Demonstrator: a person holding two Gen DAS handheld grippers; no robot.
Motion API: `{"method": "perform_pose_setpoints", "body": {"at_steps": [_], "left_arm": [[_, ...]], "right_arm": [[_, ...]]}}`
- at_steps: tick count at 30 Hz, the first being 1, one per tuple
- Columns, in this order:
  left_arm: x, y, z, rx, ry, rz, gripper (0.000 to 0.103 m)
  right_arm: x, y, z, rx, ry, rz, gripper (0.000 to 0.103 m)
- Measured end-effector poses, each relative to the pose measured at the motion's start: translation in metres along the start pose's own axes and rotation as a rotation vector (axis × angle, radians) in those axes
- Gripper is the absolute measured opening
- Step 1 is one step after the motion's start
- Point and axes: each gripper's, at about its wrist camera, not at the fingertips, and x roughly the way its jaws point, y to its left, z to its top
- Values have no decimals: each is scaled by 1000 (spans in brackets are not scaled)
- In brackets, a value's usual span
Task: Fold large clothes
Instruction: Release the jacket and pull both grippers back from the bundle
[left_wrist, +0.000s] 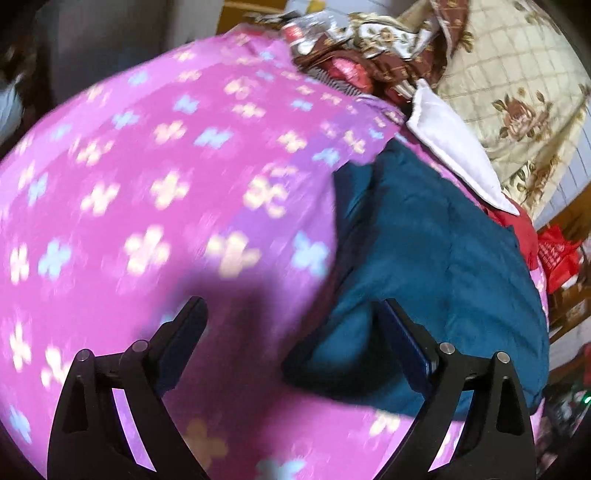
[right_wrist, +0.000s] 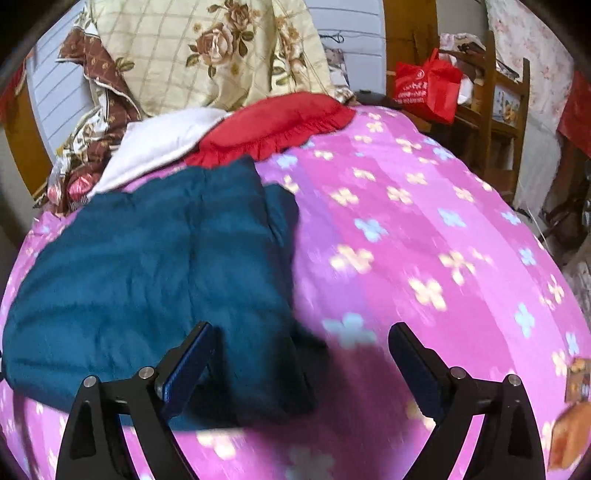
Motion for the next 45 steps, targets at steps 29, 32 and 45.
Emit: {"method": "perform_pose_setpoints", "body": {"at_steps": [29, 32, 45], "left_arm": [[18, -57, -39, 217, 17, 124, 94], [0, -59, -48, 223, -15, 102, 94], [-69, -86, -116, 315, -144, 65, 94]], "right_arm": [[29, 105, -23, -221, 37, 34, 94], [11, 103, -22, -216, 7, 28, 94], [-31, 93, -73, -208, -2, 103, 94]]}}
